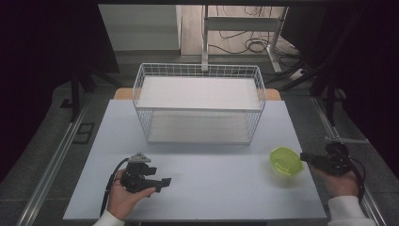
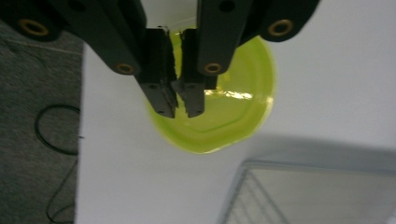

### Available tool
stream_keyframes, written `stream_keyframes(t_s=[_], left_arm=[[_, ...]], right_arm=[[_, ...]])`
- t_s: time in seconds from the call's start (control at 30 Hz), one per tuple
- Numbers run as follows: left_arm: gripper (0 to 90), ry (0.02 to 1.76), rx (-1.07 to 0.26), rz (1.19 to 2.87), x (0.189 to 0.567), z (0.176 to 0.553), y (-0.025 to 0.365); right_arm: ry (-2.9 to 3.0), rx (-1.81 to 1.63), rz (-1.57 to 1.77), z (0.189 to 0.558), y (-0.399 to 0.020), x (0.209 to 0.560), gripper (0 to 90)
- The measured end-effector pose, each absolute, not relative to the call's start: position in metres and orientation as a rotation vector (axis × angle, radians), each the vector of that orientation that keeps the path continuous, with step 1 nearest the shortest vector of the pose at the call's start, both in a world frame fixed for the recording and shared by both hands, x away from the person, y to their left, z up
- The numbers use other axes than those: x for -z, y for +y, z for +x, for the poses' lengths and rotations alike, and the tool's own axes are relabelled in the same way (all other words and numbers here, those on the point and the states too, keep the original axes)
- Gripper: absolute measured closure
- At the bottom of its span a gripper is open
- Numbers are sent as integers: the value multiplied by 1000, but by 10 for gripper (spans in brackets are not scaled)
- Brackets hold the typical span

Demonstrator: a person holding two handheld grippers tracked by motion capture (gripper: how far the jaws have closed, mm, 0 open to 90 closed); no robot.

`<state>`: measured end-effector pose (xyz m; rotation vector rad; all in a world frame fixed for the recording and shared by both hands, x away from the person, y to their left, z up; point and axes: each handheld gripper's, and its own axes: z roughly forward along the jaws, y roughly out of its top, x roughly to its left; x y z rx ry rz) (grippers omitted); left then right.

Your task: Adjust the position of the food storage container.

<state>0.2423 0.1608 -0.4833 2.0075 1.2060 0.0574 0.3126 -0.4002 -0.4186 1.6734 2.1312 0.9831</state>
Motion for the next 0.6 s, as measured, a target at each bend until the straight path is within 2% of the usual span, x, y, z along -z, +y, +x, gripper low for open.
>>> stream_keyframes(t_s=[0.07,0.27,0.6], left_arm=[[241,1207,-56,2010,484,242,160],[241,1211,-57,2011,485,243,161],[242,1216,-58,2014,486,242,164]], right_arm=[[2142,-902,1702,325,-407,423,884],[2209,-772,1733,349,-407,440,887],[2231,-668,1722,355,-396,451,888]])
